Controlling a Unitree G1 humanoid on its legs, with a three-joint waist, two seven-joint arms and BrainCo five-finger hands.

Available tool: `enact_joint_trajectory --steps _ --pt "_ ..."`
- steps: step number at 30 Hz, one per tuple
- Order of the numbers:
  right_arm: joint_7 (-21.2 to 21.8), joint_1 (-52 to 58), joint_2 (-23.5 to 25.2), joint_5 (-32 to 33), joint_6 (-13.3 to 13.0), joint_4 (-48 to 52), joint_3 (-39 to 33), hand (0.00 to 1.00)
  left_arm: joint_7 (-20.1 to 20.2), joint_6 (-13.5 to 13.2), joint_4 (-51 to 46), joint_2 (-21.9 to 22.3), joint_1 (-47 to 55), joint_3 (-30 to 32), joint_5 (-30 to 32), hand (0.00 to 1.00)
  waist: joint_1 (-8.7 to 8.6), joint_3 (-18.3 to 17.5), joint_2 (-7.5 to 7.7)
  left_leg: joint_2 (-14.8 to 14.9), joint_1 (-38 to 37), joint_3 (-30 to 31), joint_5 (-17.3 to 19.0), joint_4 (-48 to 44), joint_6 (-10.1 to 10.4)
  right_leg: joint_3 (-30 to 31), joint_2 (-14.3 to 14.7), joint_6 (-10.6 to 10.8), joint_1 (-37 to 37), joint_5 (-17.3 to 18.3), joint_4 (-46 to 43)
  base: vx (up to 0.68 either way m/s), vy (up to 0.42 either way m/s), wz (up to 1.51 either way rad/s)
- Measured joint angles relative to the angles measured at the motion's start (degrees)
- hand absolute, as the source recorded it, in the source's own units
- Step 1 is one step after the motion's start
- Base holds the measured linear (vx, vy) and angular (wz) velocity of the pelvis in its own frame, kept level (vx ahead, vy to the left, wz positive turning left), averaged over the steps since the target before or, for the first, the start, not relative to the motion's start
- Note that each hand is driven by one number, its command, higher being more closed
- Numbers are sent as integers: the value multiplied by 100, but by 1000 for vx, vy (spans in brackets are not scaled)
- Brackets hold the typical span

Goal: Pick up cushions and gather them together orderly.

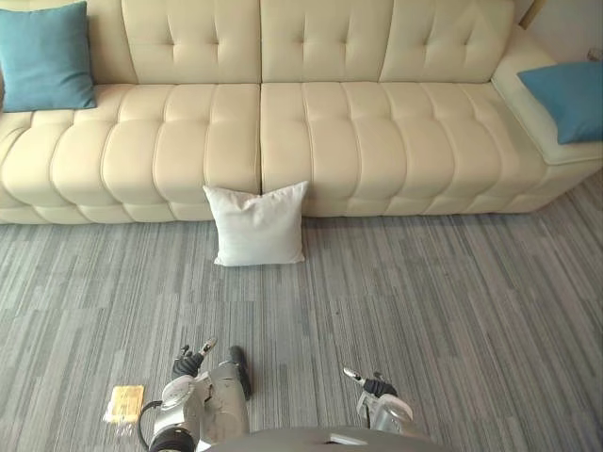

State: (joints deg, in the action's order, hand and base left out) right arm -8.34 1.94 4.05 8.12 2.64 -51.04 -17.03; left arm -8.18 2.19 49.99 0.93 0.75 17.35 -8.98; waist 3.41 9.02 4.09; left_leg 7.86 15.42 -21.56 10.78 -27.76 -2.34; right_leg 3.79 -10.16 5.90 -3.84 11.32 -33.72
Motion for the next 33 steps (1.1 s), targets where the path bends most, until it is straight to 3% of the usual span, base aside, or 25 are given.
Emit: enact_joint_trajectory --steps 1,2,4,5,8,9,11,12,13,14,15,18,19,20,22,24,25,28,29,30,32,33 --pt "46 -8 -10 -84 -6 32 10 0 -4 20 53 -19 5 -41 -54 0 -13 12 -13 -58 -263 -42 133 56 -30 64 -47 127 367 -550 -904 415 245 -16" --pt "62 -14 -39 -136 -38 62 2 0 -18 51 138 -34 6 -100 -97 0 -58 58 -81 -130 -639 -39 275 156 -55 26 -98 228 795 -657 -1967 401 213 -3" --pt "71 -19 -39 -143 -64 120 11 0 -34 60 152 -15 71 -124 -170 0 -60 62 -67 -265 -1336 -38 404 545 -24 -191 -52 63 1391 -302 -2931 424 119 7" --pt "73 -16 -39 -152 -67 169 11 0 -35 61 155 -2 77 -122 -211 0 -68 59 -74 -277 -1513 -31 422 670 -7 -333 -21 38 1572 -199 -3003 417 59 11" --pt "75 7 -30 -177 -121 345 8 0 -33 66 251 14 40 -91 -211 0 -202 64 -91 -278 -2014 151 559 1066 129 -940 160 -5 2337 138 -2265 305 -46 33" --pt "73 5 -48 -176 -124 338 -3 0 -32 66 260 54 43 22 -210 0 -204 69 -100 -279 -2226 211 568 1212 181 -1129 235 -100 2437 199 -1572 378 -131 37" --pt "73 -2 -66 -175 -126 303 -2 0 -31 66 306 101 39 119 -206 0 -211 65 -130 -271 -2552 321 593 1457 366 -1254 429 -329 2375 43 -161 414 -161 41" --pt "74 9 -65 -177 -126 285 2 0 -24 61 309 134 44 151 -201 0 -222 60 -129 -295 -2704 456 683 1532 536 -1202 512 -399 2242 -334 797 378 -167 46" --pt "74 12 -60 -170 -127 280 0 0 -18 60 341 157 57 186 -200 0 -235 71 -140 -315 -2794 542 739 1553 622 -1183 535 -534 2154 -897 961 507 -202 53" --pt "77 -34 -235 -179 -117 259 6 0 -7 74 481 307 10 253 -192 0 -229 16 -377 -166 -2952 698 725 1655 673 -1330 644 -705 2046 -844 819 492 -181 49" --pt "74 -36 -303 -181 -120 276 -7 0 28 79 475 445 16 274 -162 0 -259 -22 -520 -130 -2965 810 577 1692 656 -1407 649 -758 2065 -548 654 468 -177 43" --pt "77 -83 -335 -185 -118 259 -1 0 94 121 555 438 1 171 42 0 -289 -16 -644 31 -2881 965 341 1119 777 -1558 695 -863 1801 -152 554 445 -226 21" --pt "76 -81 -340 -185 -114 260 1 0 98 120 545 430 -1 162 68 0 -307 -14 -648 132 -2720 1030 271 593 896 -1578 742 -859 1603 -111 680 307 -146 17" --pt "78 -45 -337 -185 -85 252 33 0 112 120 468 392 6 150 108 0 -301 -1 -624 316 -2394 1077 134 -389 1205 -1623 762 -867 1248 -94 925 254 -101 14" --pt "78 -2 -335 -186 -78 224 68 0 124 115 433 388 11 150 138 0 -295 11 -587 599 -1964 665 202 -1429 1116 -1684 776 -871 771 -92 1281 249 -70 6" --pt "64 15 -343 -177 -80 148 -7 0 133 117 431 428 46 168 84 0 -292 -42 -661 761 -1641 170 354 -1405 800 -1698 775 -835 352 -116 1616 166 36 -3" --pt "62 14 -346 -177 -79 131 -9 0 129 117 412 429 59 178 46 0 -276 -49 -672 767 -1565 91 380 -1258 748 -1681 773 -817 291 -126 1675 152 95 -10" --pt "59 10 -347 -167 -76 59 -25 0 108 115 334 429 69 200 22 0 -185 -51 -670 740 -1342 -41 327 -92 506 -1583 705 -662 124 -125 1786 161 174 -14" --pt "58 11 -347 -168 -65 60 -37 0 110 116 349 432 68 233 26 0 -186 -53 -674 715 -1364 -21 29 498 422 -1531 663 -532 110 -84 1739 144 252 -16" --pt "57 0 -316 -173 -47 50 -49 0 110 114 359 424 52 286 33 0 -176 -82 -664 561 -1462 44 -252 743 656 -1418 578 -374 126 -20 1650 132 253 -15" --pt "59 62 -227 -179 -8 53 -42 0 94 98 344 323 92 288 34 0 -158 -181 -450 314 -1499 -16 -307 882 549 -1349 398 -282 122 -61 1799 103 209 -7" --pt "61 68 -162 -179 1 52 -40 0 93 102 346 274 91 288 34 0 -147 -170 -412 241 -1528 -46 -287 908 510 -1348 328 -225 61 -117 1902 110 207 -2"
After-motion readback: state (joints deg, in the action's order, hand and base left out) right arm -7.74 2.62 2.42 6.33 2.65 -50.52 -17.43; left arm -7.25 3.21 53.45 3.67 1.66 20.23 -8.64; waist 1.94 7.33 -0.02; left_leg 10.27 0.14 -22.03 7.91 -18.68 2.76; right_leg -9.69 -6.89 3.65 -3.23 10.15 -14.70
